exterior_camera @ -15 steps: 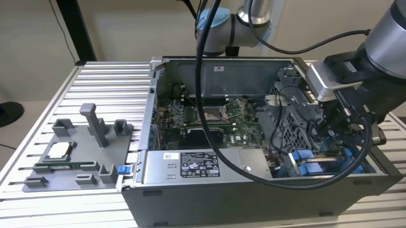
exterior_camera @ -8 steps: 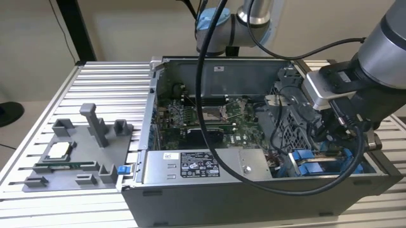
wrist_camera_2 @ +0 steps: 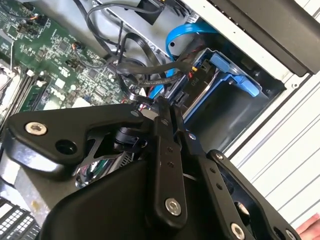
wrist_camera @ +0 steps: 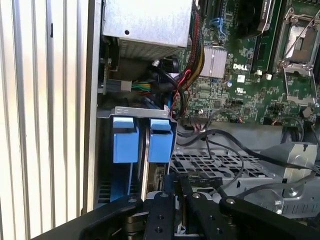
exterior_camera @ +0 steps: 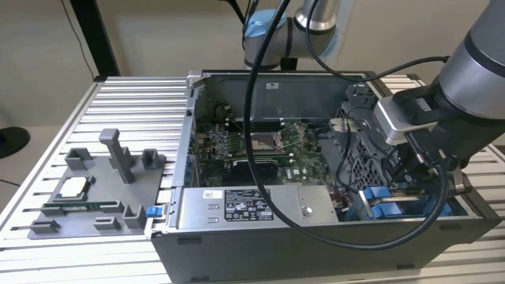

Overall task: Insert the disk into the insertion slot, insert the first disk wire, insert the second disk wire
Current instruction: 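Insert the second disk wire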

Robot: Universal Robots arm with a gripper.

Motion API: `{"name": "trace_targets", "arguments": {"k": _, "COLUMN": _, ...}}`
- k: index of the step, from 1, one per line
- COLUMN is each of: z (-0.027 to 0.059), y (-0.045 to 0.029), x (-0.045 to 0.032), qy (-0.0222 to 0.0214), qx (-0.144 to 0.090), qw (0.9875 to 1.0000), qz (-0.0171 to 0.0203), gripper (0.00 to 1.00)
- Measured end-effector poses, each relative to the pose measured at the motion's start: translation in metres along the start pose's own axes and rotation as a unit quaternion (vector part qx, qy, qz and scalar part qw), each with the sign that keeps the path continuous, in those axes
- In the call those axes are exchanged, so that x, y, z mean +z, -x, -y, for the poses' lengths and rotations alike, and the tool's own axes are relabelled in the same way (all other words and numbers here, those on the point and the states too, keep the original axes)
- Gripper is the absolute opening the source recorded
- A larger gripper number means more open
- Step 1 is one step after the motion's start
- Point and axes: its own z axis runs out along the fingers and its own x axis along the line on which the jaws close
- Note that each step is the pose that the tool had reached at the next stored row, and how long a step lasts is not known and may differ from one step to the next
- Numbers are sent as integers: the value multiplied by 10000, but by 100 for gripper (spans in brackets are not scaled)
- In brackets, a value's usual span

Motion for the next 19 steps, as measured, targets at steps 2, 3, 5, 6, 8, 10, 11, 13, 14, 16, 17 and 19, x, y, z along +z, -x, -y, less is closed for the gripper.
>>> {"name": "trace_targets", "arguments": {"k": 2, "z": 0, "y": 0, "x": 0, "qy": 0, "qx": -1, "qw": 10000, "qz": 0, "gripper": 0}}
{"name": "trace_targets", "arguments": {"k": 3, "z": 0, "y": 0, "x": 0, "qy": 0, "qx": -1, "qw": 10000, "qz": 0, "gripper": 0}}
{"name": "trace_targets", "arguments": {"k": 5, "z": 0, "y": 0, "x": 1, "qy": 0, "qx": -2, "qw": 10000, "qz": 1, "gripper": 0}}
{"name": "trace_targets", "arguments": {"k": 6, "z": 0, "y": 0, "x": 1, "qy": 0, "qx": -2, "qw": 10000, "qz": 0, "gripper": 0}}
{"name": "trace_targets", "arguments": {"k": 8, "z": 1, "y": 0, "x": 1, "qy": 4, "qx": -9, "qw": 10000, "qz": -53, "gripper": 0}}
{"name": "trace_targets", "arguments": {"k": 10, "z": 1, "y": 2, "x": 1, "qy": 8, "qx": -17, "qw": 9999, "qz": -115, "gripper": 0}}
{"name": "trace_targets", "arguments": {"k": 11, "z": 0, "y": 4, "x": 1, "qy": 8, "qx": -19, "qw": 9999, "qz": -127, "gripper": 0}}
{"name": "trace_targets", "arguments": {"k": 13, "z": 1, "y": 7, "x": 3, "qy": 2, "qx": -22, "qw": 9999, "qz": -136, "gripper": 0}}
{"name": "trace_targets", "arguments": {"k": 14, "z": 1, "y": 7, "x": 3, "qy": -6, "qx": -23, "qw": 9999, "qz": -137, "gripper": 0}}
{"name": "trace_targets", "arguments": {"k": 16, "z": 6, "y": 7, "x": 4, "qy": -19, "qx": -26, "qw": 9999, "qz": -137, "gripper": 0}}
{"name": "trace_targets", "arguments": {"k": 17, "z": 12, "y": 7, "x": 5, "qy": -21, "qx": -26, "qw": 9999, "qz": -138, "gripper": 0}}
{"name": "trace_targets", "arguments": {"k": 19, "z": 23, "y": 6, "x": 10, "qy": -25, "qx": -27, "qw": 9999, "qz": -139, "gripper": 0}}
